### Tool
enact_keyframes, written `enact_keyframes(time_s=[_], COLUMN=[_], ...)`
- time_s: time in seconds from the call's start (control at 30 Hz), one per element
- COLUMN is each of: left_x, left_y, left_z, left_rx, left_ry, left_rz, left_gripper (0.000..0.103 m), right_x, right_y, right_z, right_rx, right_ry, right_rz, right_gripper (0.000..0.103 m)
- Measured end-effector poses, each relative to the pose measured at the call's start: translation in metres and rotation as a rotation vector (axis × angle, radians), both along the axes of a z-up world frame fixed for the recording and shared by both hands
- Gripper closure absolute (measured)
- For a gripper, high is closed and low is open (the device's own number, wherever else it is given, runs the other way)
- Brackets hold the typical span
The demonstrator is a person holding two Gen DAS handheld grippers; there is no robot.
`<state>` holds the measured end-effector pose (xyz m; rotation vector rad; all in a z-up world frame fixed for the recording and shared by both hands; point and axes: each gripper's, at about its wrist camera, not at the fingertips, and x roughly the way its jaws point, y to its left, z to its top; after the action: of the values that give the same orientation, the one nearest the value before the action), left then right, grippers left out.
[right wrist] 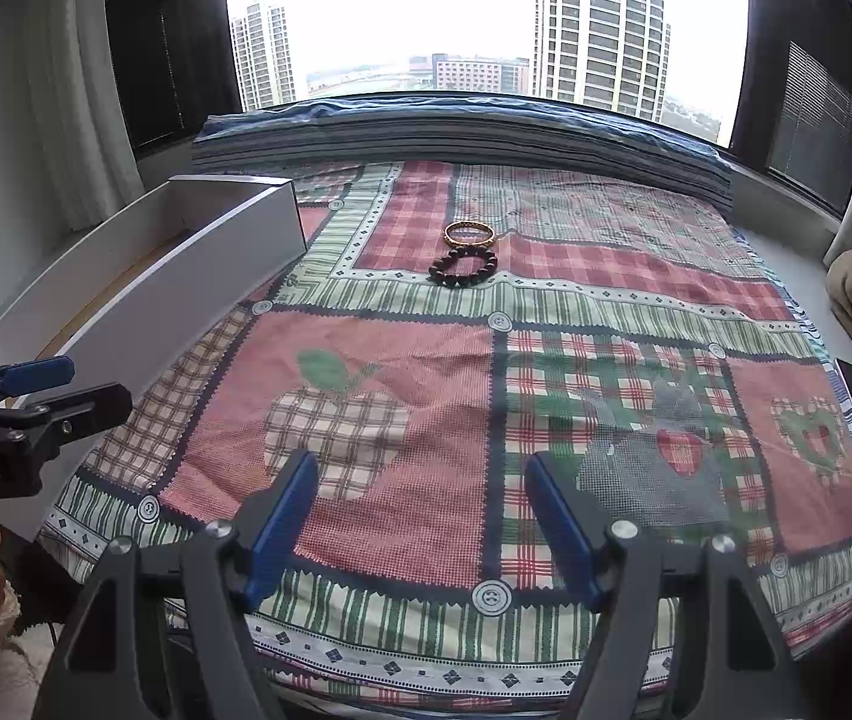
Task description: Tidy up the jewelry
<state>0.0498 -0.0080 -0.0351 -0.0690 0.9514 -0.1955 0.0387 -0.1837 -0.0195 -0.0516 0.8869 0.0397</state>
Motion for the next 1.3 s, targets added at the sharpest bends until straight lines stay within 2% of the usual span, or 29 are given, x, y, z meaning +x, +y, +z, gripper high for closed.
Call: enact_keyframes(time_s=[0.5,0.7,0.9,1.07,1.13,1.27,1.3], left_x=[0.007,0.025,0.072,0.126,0.154,0.217,0.231], left_y=[0.003,0.0,-0.009,-0.048,-0.066,-0.094,-0.101], left_z=[-0.01,-0.019,-0.015,-0.025,-0.029,-0.04,-0.045], left_rx=[0.004,0.002,-0.019,-0.068,-0.057,-0.003,0.006], left_ry=[0.036,0.081,0.09,0.122,0.115,0.071,0.066], left_rz=[0.025,0.017,0.032,-0.063,-0.105,-0.11,-0.114], left_gripper=[0.005,0.005,0.005,0.005,0.006,0.016,0.022], right_x=[0.003,0.002,0.005,0.008,0.008,0.007,0.007], right_y=[0.0,-0.004,-0.015,-0.027,-0.032,-0.045,-0.049], right_z=[-0.008,-0.013,-0.023,-0.027,-0.026,-0.027,-0.027], right_rx=[-0.008,0.005,0.027,0.055,0.06,0.073,0.076], right_ry=[0.026,0.035,0.059,0.064,0.063,0.063,0.064], right_rz=[-0.007,-0.011,-0.034,-0.053,-0.061,-0.084,-0.091], right_gripper=[0.03,0.03,0.03,0.03,0.03,0.03,0.03])
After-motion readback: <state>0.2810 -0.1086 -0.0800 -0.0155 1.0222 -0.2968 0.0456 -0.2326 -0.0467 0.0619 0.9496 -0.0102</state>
